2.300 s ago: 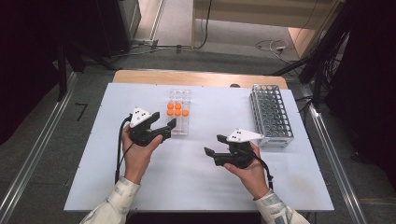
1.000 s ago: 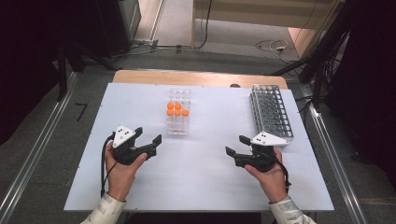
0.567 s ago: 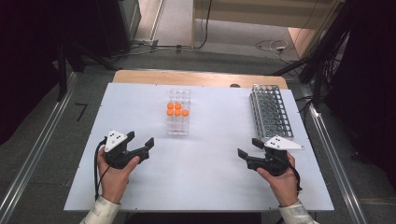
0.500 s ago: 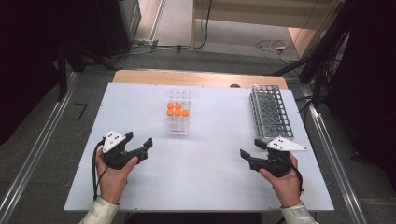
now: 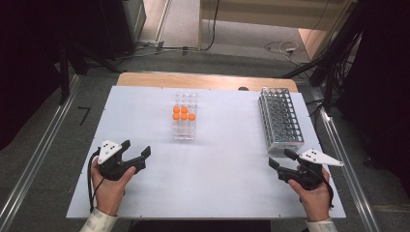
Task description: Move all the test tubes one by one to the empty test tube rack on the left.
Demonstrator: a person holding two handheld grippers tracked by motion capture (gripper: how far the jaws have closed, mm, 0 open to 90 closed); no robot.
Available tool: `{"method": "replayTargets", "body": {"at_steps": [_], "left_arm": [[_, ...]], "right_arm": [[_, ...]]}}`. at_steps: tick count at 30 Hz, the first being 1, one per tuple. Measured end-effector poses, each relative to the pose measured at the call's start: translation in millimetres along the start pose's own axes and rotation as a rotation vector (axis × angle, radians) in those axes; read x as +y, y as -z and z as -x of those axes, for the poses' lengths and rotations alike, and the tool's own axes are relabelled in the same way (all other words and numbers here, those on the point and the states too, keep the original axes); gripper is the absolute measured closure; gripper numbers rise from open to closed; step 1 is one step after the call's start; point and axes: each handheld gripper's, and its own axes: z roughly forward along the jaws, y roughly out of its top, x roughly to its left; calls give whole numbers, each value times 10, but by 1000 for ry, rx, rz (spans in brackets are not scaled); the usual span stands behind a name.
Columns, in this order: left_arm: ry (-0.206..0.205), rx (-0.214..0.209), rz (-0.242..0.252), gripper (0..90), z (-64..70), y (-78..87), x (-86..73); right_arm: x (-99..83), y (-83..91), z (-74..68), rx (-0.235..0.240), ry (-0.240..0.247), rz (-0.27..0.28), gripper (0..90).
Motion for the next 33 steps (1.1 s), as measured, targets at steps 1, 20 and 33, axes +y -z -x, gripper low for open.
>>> {"method": "replayTargets", "body": {"at_steps": [1,20,33], "left_arm": [[5,2,2,201,-5,6,-3],[29,78,-26,197,-294,150,-113],[23,135,-98,183,-415,80,-222]], "right_arm": [[-6,16,16,-5,-4,0,240],[-202,242,393,-124,-86,-7,238],[-388,158,617,-222,-115,-97,200]]}}
